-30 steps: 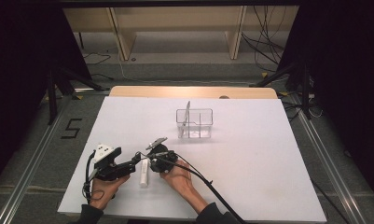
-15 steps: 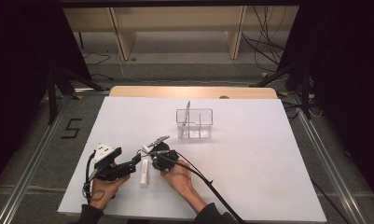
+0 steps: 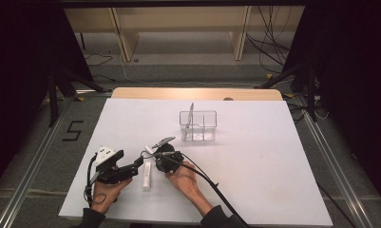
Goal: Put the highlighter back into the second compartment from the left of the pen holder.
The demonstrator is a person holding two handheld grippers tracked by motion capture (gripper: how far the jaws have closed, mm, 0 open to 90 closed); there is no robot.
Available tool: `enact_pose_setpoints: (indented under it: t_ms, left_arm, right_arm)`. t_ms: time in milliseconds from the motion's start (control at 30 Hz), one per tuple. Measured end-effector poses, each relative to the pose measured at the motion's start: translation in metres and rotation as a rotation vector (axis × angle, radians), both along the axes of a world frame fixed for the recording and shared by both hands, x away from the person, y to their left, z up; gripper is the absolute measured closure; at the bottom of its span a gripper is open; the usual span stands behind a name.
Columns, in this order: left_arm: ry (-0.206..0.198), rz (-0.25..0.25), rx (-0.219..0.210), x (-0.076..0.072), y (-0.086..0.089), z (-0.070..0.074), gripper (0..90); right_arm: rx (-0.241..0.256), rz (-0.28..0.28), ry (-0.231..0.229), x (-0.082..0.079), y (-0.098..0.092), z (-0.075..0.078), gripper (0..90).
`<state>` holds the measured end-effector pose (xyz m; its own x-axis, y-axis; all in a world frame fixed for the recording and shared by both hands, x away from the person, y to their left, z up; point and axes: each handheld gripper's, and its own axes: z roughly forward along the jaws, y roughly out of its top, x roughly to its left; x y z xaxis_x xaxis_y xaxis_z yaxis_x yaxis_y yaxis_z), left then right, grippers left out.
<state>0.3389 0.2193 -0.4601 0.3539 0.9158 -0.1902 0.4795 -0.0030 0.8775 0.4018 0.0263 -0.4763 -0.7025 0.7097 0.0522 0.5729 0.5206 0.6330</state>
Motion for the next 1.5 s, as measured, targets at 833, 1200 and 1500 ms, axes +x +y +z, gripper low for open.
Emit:
enact_pose_setpoints:
  t_ms: [833,1200,1500]
  left_arm:
    - [0.011,-0.036,-0.04,-0.003,-0.009,0.003,15.7]
    - [0.027,-0.091,-0.108,-0.005,-0.023,0.012,15.7]
    - [0.024,-0.147,-0.139,-0.001,-0.045,0.022,15.7]
  right_arm:
    - [0.128,-0.02,-0.114,-0.004,-0.053,0.035,79.2]
    - [0.195,-0.005,-0.187,-0.022,-0.085,0.046,79.2]
    - [0.236,-0.006,-0.253,-0.039,-0.114,0.049,79.2]
